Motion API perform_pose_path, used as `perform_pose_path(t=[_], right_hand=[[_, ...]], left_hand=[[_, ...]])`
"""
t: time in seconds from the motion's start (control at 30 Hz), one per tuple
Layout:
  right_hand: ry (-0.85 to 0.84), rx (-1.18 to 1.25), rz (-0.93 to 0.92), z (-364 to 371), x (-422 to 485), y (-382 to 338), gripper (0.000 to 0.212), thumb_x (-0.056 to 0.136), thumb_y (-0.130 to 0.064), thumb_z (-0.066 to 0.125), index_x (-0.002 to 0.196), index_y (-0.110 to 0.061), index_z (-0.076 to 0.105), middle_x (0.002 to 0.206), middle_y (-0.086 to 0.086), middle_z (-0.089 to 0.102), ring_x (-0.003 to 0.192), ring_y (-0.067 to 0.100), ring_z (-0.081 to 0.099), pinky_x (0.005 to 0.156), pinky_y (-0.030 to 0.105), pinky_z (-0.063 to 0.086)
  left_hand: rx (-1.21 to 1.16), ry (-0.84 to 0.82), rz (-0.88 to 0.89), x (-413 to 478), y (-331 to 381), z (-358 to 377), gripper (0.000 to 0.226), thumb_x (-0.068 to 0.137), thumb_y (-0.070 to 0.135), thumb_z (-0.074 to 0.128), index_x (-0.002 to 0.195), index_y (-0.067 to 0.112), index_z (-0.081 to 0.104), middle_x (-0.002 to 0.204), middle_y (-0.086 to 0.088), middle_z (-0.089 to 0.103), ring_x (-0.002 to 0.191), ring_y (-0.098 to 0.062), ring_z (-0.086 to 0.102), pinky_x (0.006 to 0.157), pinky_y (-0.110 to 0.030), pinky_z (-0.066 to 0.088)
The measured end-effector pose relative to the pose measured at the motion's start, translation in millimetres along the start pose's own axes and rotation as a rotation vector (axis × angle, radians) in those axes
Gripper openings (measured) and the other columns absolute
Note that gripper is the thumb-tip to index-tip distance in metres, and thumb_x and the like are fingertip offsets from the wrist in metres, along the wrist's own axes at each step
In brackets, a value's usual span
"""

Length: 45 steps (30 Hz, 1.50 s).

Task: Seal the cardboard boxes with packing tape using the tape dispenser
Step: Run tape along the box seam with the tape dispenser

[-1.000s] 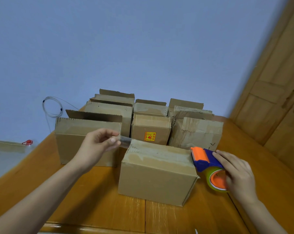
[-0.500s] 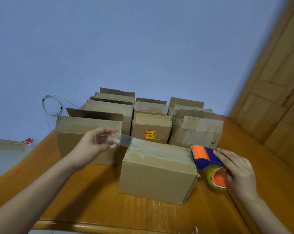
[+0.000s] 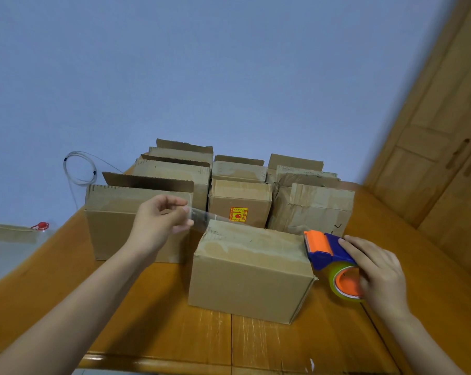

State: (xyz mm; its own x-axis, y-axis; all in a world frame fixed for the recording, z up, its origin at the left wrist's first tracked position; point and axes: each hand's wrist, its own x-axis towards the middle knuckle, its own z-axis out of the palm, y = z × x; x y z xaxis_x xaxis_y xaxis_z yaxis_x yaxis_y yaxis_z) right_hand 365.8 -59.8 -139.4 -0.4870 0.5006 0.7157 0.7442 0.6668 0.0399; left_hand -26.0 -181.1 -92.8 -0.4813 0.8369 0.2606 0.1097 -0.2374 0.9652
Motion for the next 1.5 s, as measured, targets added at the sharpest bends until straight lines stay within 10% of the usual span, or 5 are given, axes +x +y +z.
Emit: perform_pose_path(t=[0.23,0.7,1.17,1.5], right_hand=[[0.029,0.049,0.031,5,-3,-2,0.088,0.055,0.016,0.080,0.129,-0.018,0.046,0.120,0.017,0.063,0.115,0.026,0.047,0.080,0.046,0.047],[0.043,0.070,0.067,6,-11,-2,0.092,0.054,0.026,0.074,0.129,-0.018,0.046,0.120,0.018,0.063,0.115,0.025,0.046,0.080,0.046,0.045],[0.035,0.070,0.063,2,-15,1,0.090,0.054,0.021,0.078,0.129,-0.017,0.045,0.120,0.019,0.062,0.115,0.026,0.047,0.079,0.043,0.044],[0.041,0.063,0.070,5,-17,3,0.082,0.063,0.018,0.075,0.130,-0.018,0.045,0.122,0.017,0.062,0.116,0.025,0.048,0.083,0.040,0.042]], left_hand=[[-0.395,-0.055,-0.181,-5,-5,9,0.015,0.092,0.002,0.054,0.105,0.009,0.057,0.086,-0.008,0.065,0.080,-0.020,0.066,0.082,-0.050,0.057],[-0.745,-0.097,-0.320,-21,-10,11,0.019,0.074,0.004,0.061,0.089,0.014,0.058,0.075,-0.004,0.063,0.066,-0.017,0.067,0.066,-0.052,0.059],[-0.113,0.073,-0.097,-20,-3,15,0.041,0.088,-0.003,0.060,0.123,0.013,0.045,0.090,-0.011,0.058,0.080,-0.023,0.066,0.068,-0.039,0.061],[-0.182,0.050,-0.211,-23,-10,10,0.043,0.085,-0.006,0.062,0.122,0.011,0.047,0.081,-0.008,0.058,0.062,-0.015,0.056,0.064,-0.034,0.061]])
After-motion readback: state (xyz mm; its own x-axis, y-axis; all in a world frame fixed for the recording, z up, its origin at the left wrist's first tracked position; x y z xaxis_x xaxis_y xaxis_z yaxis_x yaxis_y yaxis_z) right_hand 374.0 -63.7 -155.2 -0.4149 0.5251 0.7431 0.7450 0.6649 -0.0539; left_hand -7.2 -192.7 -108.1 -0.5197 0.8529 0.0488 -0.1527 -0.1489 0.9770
